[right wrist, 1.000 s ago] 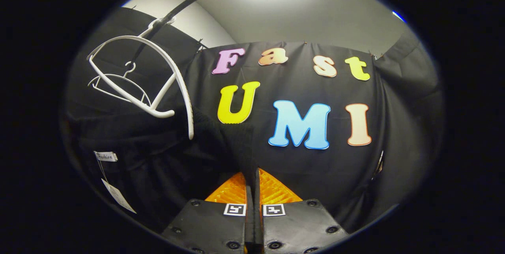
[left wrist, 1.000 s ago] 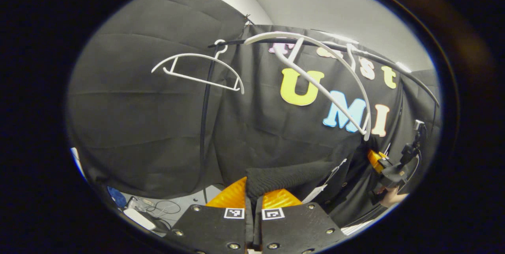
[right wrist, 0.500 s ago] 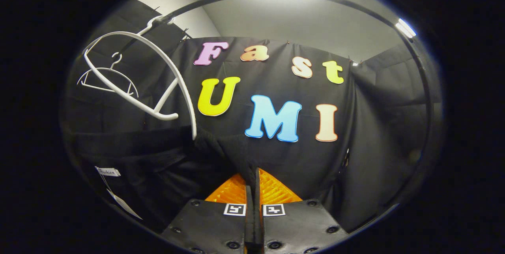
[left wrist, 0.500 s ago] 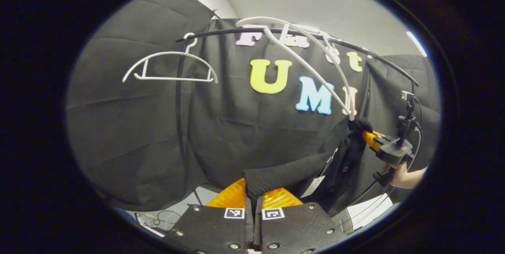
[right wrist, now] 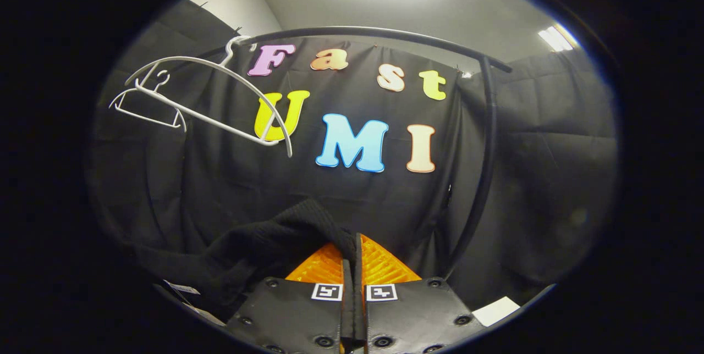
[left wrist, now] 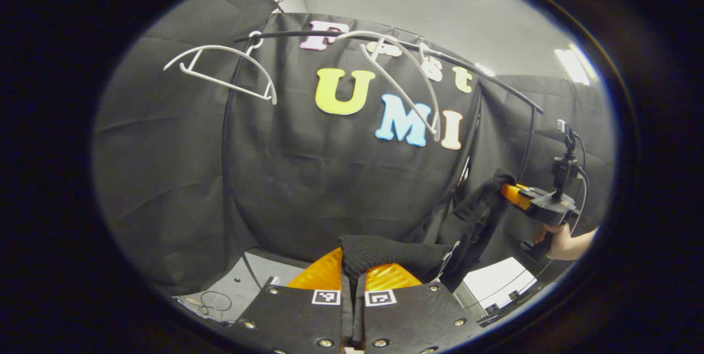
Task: Grasp the clothes on the hanger with both hands and then place them into the laundry hamper below.
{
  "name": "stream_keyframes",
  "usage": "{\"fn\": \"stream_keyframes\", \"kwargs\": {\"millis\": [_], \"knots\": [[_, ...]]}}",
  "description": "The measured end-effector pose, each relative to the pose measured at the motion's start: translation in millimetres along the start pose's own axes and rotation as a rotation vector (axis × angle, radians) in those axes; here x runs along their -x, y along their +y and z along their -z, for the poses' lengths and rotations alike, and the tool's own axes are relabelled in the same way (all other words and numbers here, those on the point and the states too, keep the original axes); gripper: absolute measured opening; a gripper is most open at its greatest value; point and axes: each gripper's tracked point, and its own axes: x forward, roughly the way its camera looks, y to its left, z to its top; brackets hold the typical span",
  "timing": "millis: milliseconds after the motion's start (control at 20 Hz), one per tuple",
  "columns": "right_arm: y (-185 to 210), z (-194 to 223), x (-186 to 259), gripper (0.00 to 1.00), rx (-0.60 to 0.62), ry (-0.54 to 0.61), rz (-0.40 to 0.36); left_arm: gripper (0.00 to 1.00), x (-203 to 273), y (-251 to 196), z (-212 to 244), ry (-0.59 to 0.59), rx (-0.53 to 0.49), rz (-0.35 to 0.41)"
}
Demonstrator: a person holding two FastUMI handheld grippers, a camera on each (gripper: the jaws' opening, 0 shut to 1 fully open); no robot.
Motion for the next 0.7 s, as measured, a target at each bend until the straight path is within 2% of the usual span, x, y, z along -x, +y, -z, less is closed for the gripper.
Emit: {"fn": "stream_keyframes", "kwargs": {"millis": [250, 300, 500, 700], "knots": [[0, 43, 28, 0.05, -0.081, 0.133, -0.024, 0.02, -25, -22, -12, 0.033, -0.043, 0.006], [2, 49, 32, 0.02, -0.097, 0.153, -0.033, 0.02, -29, -26, -12, 0.038, -0.047, 0.005], [15, 80, 42, 0.01, -0.144, 0.227, -0.056, 0.02, -49, -34, 2, 0.064, -0.050, 0.005], [31, 112, 44, 0.02, -0.204, 0.317, -0.085, 0.02, -81, -42, 31, 0.124, -0.110, -0.006]]}}
